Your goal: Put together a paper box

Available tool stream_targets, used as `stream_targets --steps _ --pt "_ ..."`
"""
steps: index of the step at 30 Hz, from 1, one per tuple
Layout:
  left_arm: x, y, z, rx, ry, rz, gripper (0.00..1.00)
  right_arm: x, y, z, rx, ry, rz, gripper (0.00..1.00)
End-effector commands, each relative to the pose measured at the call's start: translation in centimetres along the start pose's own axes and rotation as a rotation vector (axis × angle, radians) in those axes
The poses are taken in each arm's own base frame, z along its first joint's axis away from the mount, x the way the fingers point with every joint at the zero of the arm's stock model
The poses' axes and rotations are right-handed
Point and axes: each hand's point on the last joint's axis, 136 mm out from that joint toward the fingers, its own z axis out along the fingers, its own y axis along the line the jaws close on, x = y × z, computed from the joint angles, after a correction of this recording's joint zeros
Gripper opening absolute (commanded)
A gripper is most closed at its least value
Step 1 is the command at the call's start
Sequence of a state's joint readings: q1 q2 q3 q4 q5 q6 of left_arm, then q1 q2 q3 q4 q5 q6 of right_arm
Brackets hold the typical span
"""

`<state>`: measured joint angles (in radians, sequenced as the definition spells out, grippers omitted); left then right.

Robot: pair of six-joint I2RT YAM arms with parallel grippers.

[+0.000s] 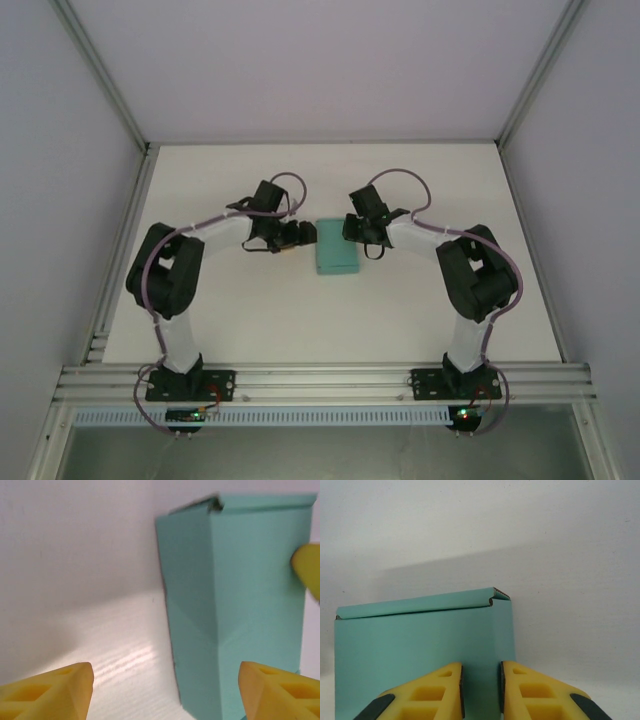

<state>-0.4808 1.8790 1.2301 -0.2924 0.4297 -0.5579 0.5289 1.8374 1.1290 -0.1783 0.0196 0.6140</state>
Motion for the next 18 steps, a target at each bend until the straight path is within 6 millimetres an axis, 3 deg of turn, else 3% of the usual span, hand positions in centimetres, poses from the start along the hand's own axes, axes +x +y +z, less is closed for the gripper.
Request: stream_targets --steps 1,6,13,18 --pt "-2.4 -1.5 0.6 0.056 -0.022 0.038 0.76 12.0 -7.4 1.1 0.269 0.411 -0.020 0.23" --pt "-3.5 -1.4 2.8 0.063 0.004 0.040 0.78 12.0 -7.3 1.2 0.267 0.416 -0.017 0.23" --pt "-2.7 -1.8 5.4 0.130 0.074 0.021 0.67 11.9 -7.3 1.2 0.270 0.420 -0.019 0.23" --pt "-1.5 -2.0 6.7 0.176 0.117 -0.005 0.54 12.1 -7.5 1.3 0.272 0.428 -0.019 0.23"
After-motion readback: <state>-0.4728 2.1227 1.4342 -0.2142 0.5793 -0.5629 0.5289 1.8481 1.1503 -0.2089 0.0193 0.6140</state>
